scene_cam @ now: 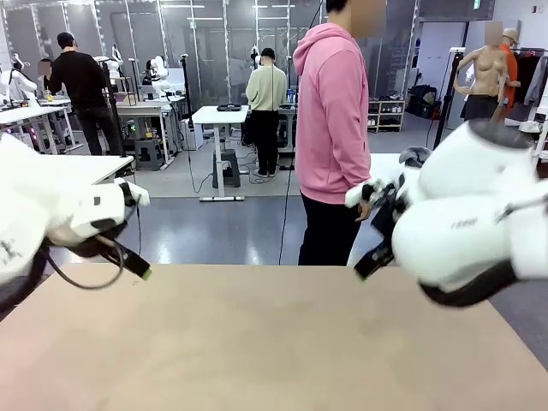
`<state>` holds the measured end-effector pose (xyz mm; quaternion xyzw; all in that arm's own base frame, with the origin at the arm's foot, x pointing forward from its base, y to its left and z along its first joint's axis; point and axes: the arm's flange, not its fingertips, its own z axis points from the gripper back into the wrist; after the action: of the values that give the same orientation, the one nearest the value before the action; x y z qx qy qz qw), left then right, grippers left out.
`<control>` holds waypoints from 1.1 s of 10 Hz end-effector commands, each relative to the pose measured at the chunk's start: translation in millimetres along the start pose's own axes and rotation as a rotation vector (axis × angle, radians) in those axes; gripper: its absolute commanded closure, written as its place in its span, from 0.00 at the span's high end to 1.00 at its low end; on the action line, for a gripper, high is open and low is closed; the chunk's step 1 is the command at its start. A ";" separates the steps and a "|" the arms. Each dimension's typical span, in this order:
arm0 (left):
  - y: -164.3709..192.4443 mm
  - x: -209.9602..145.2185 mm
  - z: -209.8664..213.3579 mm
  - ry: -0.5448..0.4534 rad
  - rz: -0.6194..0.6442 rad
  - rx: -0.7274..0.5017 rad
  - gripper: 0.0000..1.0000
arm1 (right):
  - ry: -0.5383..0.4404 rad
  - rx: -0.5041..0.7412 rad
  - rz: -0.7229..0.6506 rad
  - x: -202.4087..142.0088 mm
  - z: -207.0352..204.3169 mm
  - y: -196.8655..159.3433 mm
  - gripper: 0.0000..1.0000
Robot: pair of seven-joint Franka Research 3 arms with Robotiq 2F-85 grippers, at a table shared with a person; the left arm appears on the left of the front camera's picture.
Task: Fold the towels and place them in the basket.
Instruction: When a person lays out a Towel with hook on the table, fold it in half twice.
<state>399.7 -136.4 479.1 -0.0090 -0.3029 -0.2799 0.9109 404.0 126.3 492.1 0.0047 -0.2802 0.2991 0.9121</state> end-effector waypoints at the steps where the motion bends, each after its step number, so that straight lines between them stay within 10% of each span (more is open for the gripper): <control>1: 17.7 16.0 72.5 0.011 0.006 -0.034 1.00 | -0.045 0.011 -0.021 17.1 71.4 -30.8 1.00; 6: 34.8 22.4 270.1 -0.073 0.093 -0.017 1.00 | -0.154 -0.147 -0.101 0.2 233.5 -47.5 1.00; 11: 29.2 -3.0 345.6 -0.168 0.088 0.049 1.00 | -0.239 -0.188 -0.141 -48.9 308.2 -51.2 1.00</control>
<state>228.1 -49.2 766.9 -0.0316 -0.3906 -0.2315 0.8904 246.7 10.4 739.3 -0.0269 -0.4101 0.2103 0.8871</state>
